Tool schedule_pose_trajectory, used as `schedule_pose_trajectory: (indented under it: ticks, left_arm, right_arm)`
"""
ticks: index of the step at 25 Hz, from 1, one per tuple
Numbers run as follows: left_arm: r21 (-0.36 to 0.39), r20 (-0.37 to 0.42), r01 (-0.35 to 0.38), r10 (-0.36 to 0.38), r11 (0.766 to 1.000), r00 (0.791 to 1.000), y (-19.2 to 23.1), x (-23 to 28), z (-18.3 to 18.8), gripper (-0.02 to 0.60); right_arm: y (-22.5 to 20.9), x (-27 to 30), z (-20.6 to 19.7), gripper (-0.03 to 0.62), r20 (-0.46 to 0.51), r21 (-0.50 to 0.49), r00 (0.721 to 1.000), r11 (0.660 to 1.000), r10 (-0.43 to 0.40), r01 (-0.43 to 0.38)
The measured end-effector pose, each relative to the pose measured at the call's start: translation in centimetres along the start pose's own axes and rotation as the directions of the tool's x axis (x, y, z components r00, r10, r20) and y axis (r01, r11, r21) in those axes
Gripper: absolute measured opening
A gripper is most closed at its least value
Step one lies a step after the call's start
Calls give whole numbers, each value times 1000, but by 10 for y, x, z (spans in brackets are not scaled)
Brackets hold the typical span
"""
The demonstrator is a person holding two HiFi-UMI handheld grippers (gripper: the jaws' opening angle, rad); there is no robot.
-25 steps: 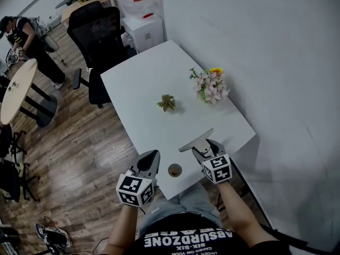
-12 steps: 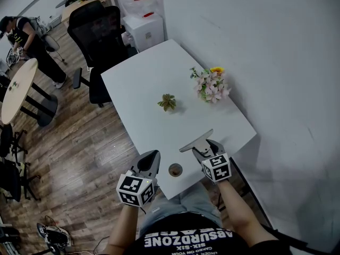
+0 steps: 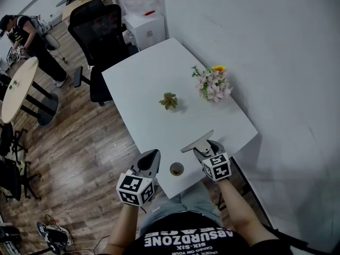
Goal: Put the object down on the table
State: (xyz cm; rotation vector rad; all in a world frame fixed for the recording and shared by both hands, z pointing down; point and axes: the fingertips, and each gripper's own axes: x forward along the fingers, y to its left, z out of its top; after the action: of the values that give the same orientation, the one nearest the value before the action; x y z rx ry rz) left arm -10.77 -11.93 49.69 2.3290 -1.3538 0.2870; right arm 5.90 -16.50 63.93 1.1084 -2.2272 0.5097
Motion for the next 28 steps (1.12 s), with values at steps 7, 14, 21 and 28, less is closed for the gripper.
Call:
schedule_pose_trajectory:
  ticks: [7, 14, 21, 28]
  left_arm:
    - [1, -3, -3, 3, 1000, 1000, 3, -1, 0, 5]
    - [-2, -1, -11, 11, 1000, 1000, 5, -4, -1, 6]
    - [-8, -3, -17, 17, 1000, 1000, 7, -4, -3, 6]
    - [-11, -6, -17, 16, 1000, 1000, 7, -5, -5, 6]
  right_arm:
    - [2, 6, -8, 284, -23, 0, 1000, 1000, 5, -5]
    - [2, 12, -16, 284, -49, -7, 999, 1000, 9, -9]
    - [-2, 17, -25, 284, -74, -9, 997, 1000, 8, -9]
    - [0, 22, -35, 284, -95, -20, 996, 1000, 5, -7]
